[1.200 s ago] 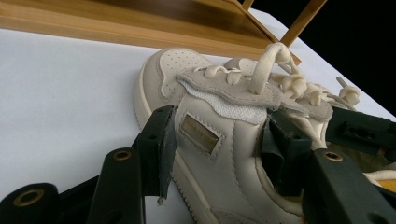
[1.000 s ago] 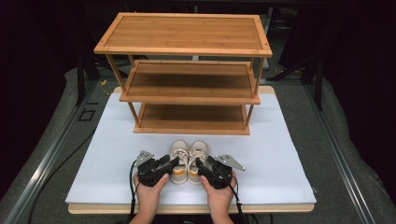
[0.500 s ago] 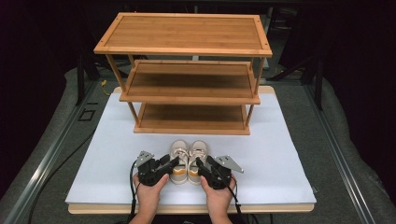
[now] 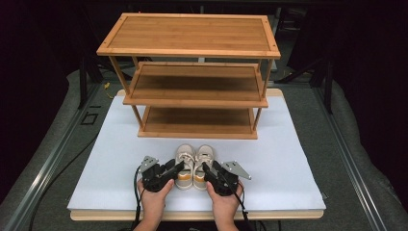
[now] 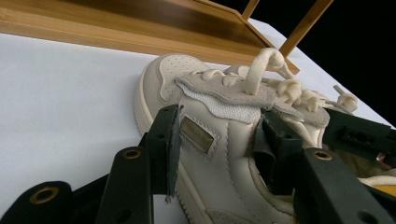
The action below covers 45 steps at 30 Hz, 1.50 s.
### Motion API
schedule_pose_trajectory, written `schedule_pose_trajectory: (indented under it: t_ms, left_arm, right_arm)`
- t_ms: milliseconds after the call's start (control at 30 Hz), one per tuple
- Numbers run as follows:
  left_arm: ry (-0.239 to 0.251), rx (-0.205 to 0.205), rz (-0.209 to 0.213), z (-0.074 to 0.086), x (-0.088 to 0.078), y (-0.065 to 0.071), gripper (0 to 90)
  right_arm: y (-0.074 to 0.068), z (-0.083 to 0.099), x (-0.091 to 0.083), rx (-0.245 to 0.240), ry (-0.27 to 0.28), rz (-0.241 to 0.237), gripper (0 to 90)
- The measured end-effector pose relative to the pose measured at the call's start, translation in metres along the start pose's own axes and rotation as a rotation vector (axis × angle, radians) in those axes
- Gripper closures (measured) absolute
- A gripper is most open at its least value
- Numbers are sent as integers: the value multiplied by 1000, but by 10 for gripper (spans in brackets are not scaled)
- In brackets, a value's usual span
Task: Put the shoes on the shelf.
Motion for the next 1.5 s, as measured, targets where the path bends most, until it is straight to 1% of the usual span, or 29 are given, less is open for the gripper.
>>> schedule_pose_trajectory:
  t_ms: [67, 100, 167, 300, 633, 767, 867, 933, 1100, 1133, 1233, 1367, 1467, 1500]
  left_arm:
    - [-2, -2, 2, 0, 0, 0, 546]
    - [-2, -4, 2, 0, 0, 0, 546]
    - [-5, -4, 3, -1, 0, 0, 547]
    - [-7, -3, 1, -1, 0, 1, 547]
    - [-4, -12, 3, -3, -1, 2, 549]
    - [1, -15, 4, -7, -3, 2, 549]
    - [9, -9, 1, -13, -5, 2, 549]
    - [13, -8, 0, -15, -6, 2, 550]
    - [15, -4, 2, -21, -7, 3, 550]
    - [15, 1, 1, -24, -8, 3, 550]
    - [22, 6, -3, -29, -10, 4, 551]
    - [26, 11, -4, -33, -11, 4, 551]
    - [32, 19, -4, -39, -14, 5, 552]
    - [32, 21, -3, -41, -15, 5, 552]
  right_arm:
    - [0, -1, 1, 6, 10, -4, 564]
    - [0, 0, 0, 7, -1, -2, 564]
    - [-1, -1, 0, 9, 5, 0, 564]
    - [-1, -1, 0, 2, 0, 8, 564]
    - [-2, -3, -1, -1, 0, 4, 567]
    - [-5, -7, -2, -7, 9, -4, 568]
    - [-7, -10, -3, -8, 13, -3, 568]
    - [-9, -13, -3, -11, 25, -9, 568]
    - [-13, -18, -5, -18, 31, -10, 567]
    - [-14, -20, -6, -22, 25, -10, 568]
    - [-17, -24, -8, -28, 34, -5, 568]
    - [-20, -27, -9, -25, 39, -14, 568]
    - [-23, -32, -11, -36, 42, -19, 568]
    - [-25, -34, -11, -33, 47, -22, 568]
Point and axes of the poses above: each handheld gripper's, and its own axes: x roughly forward along the jaws, z roughly out of its underside, y roughly to its right, the point moved 6 cm from there along x, roughly forward along the jaws, and after that the axes turned 15 degrees about x, right-handed, at the moved point
